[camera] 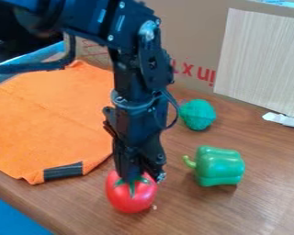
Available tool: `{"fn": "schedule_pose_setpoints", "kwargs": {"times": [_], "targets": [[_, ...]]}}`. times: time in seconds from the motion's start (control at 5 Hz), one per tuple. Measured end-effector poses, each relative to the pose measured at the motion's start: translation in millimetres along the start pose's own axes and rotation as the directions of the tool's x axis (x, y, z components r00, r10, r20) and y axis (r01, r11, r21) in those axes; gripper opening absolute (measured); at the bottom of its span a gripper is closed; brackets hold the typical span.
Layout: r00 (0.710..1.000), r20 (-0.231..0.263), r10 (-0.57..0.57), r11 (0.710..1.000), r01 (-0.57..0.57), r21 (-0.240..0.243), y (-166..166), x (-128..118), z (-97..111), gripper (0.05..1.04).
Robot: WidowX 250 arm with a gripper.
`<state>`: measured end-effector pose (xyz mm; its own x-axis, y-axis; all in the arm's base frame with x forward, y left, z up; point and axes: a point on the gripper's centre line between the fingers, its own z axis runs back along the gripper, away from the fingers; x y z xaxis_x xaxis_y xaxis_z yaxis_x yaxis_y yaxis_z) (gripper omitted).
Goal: Put in to the red toy in the cloth
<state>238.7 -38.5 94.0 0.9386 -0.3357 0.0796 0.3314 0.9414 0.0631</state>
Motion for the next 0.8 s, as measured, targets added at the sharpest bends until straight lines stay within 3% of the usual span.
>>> {"fn": "schedule_pose_setpoints", "kwargs": {"times": [0.4,0.6,0.8], "targets": [[0.979,0.03,0.203,0.979,-0.202,-0.034,46.0,19.1,19.3,0.054],[0.948,0.058,0.314,0.949,-0.312,-0.051,72.9,27.8,26.6,0.054],[0.896,0.059,0.44,0.898,-0.437,-0.058,103.5,31.1,22.4,0.054]]}}
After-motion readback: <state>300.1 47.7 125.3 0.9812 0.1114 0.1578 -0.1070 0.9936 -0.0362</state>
